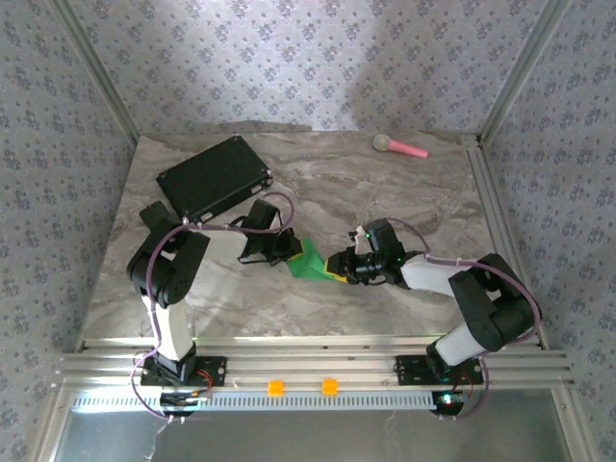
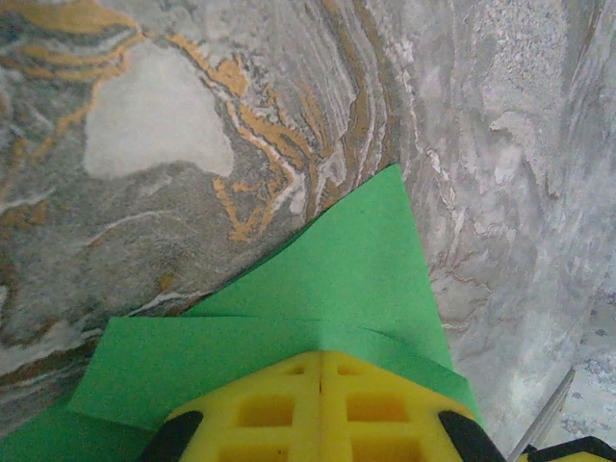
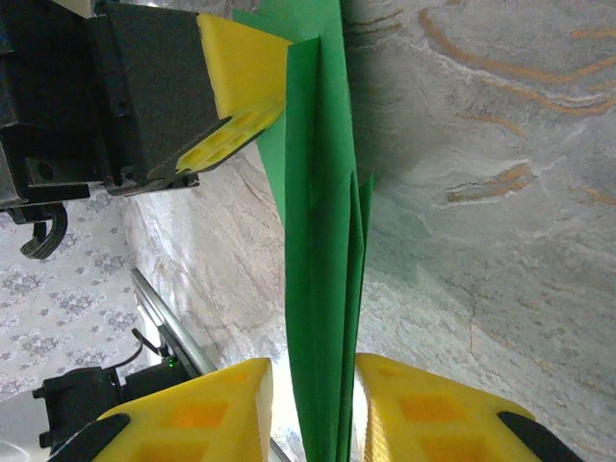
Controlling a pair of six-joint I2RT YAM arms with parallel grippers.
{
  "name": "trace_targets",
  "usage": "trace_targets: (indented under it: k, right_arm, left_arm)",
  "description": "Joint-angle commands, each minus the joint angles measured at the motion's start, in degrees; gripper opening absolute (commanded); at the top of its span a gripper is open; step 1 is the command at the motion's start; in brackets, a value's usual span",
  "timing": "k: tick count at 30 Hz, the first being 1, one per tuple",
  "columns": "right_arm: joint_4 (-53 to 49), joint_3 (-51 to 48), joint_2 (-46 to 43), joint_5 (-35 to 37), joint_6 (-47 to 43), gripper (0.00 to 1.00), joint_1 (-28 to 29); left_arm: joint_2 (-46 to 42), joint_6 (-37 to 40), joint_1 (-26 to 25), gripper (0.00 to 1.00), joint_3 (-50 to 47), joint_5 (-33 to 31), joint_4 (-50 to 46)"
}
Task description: Fold a paper plane with a square sheet of paper (pick it up from the middle)
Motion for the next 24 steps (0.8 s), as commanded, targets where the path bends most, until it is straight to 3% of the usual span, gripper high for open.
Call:
trace_targets:
  k: [1, 10, 16, 19, 24]
  right_arm:
    - [-0.8, -0.2, 1.2, -1.6, -1.9, 0.29, -0.4]
    - [-2.5, -0.6, 0.1, -0.1, -3.5, 0.12, -0.6]
    - [-7.2, 0.2, -3.1, 2.0, -7.3, 0.08, -1.3]
    - [-13.6, 2.1, -6.4, 6.7, -12.3, 0.07, -1.3]
    - [-24.1, 6.8, -12.6, 20.0, -22.8, 0.07, 1.0]
  left_arm:
    - [1.1, 0.4, -0.4, 0.04, -0.6, -0.8, -2.5]
    - [-0.9, 0.4, -0.2, 0.08, -0.3, -0.7, -2.9]
    - [-6.9, -0.5, 0.0, 0.21, -1.6, -1.1, 0.2]
    - [-11.8, -0.9, 0.1, 0.3, -3.0, -3.8, 1.9]
    - [-18.0, 0.4, 0.1, 0.32, -4.4, -8.7, 0.8]
